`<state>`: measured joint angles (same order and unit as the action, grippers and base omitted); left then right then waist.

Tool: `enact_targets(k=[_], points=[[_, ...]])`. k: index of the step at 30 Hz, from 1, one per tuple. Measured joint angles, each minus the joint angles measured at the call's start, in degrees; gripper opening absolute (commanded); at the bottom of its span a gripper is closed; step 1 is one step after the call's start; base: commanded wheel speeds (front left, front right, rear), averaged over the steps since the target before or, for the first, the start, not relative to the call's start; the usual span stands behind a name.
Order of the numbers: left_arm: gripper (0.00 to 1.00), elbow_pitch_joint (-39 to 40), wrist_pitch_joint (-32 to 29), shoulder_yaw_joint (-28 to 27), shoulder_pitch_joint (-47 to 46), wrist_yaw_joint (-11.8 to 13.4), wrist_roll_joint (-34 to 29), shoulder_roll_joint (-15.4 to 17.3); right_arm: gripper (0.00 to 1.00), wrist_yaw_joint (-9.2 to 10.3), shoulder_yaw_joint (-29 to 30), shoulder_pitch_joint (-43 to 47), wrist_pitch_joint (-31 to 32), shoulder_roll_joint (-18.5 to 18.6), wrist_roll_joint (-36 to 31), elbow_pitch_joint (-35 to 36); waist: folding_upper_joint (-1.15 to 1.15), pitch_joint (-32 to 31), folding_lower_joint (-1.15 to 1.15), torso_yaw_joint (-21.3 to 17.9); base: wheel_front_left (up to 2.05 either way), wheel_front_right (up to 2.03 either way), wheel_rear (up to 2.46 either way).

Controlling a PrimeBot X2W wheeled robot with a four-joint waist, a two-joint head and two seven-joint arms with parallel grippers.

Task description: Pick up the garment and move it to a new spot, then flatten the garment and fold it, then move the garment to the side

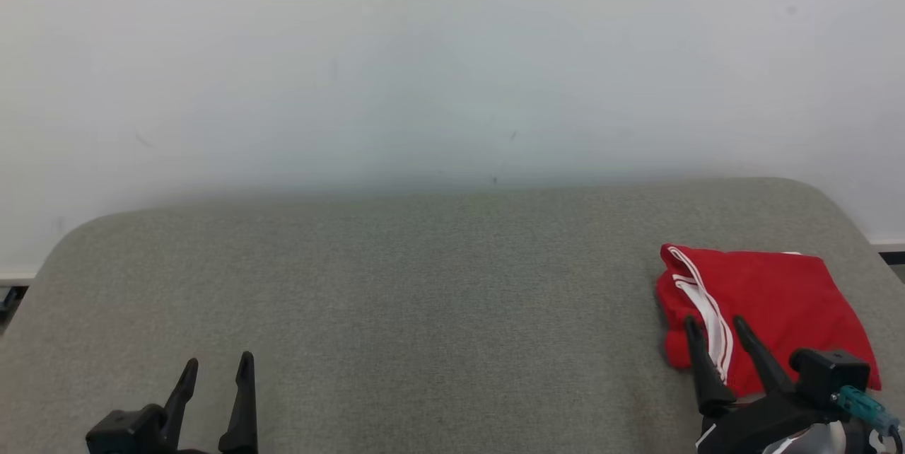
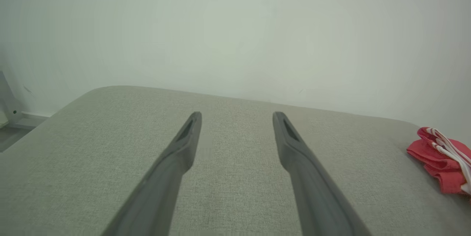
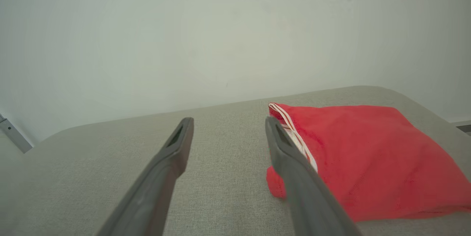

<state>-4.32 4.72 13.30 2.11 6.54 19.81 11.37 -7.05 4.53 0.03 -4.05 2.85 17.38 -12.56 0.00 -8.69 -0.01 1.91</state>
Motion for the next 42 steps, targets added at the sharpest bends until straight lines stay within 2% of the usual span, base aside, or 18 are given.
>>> enact_targets(k=[11, 15, 22, 33, 37, 38, 42], points=[[1.0, -1.5, -1.0, -1.2, 0.0, 0.1, 0.1, 0.0, 1.0, 1.97, -2.1, 0.8, 0.0, -0.2, 0.8, 1.8, 0.0, 0.7, 0.0, 4.0, 0.0, 0.0, 0.0], [1.0, -1.7, -1.2, -1.8, 0.1, 0.1, 0.3, 0.1, 1.0, 2.1, -3.3, 0.7, 0.3, -0.2, 0.8, 1.8, 0.0, 1.1, 0.0, 4.9, 0.0, 0.0, 0.0], [1.0, -1.8, -1.3, -1.7, 0.1, 0.5, 0.4, 0.0, 1.0, 3.11, -4.2, 0.7, 0.5, -0.2, 1.7, 2.2, 0.0, 1.3, 0.0, 4.9, 0.0, 0.0, 0.0], [1.0, -1.7, -2.2, -1.3, 0.1, 0.5, 0.4, 0.0, 1.0, 6.05, -3.1, 1.0, 0.6, -0.3, 2.4, 2.8, 0.0, 1.6, 0.01, 4.5, 0.0, 0.0, 0.0], [1.0, -1.7, -2.2, -1.1, 0.1, 0.5, 0.4, 0.0, 1.0, 6.15, -3.2, 1.0, 0.8, -0.3, 2.7, 3.1, 0.0, 1.7, 0.0, 4.4, 0.0, 0.0, 0.0], [0.0, -1.7, -2.2, -1.0, 0.1, 0.5, 0.4, 0.0, 0.0, 6.42, -3.2, 1.0, 1.0, -0.3, 2.7, 3.1, 0.0, 1.7, 0.0, 4.3, 0.0, 0.0, 0.0], [0.0, -4.1, -2.2, -0.8, 1.3, 0.5, 0.3, -1.0, 0.0, 6.54, -3.3, 2.8, 1.0, -0.6, 2.7, 0.8, 0.0, 1.7, 0.0, 4.3, 0.0, 0.0, 0.0]])
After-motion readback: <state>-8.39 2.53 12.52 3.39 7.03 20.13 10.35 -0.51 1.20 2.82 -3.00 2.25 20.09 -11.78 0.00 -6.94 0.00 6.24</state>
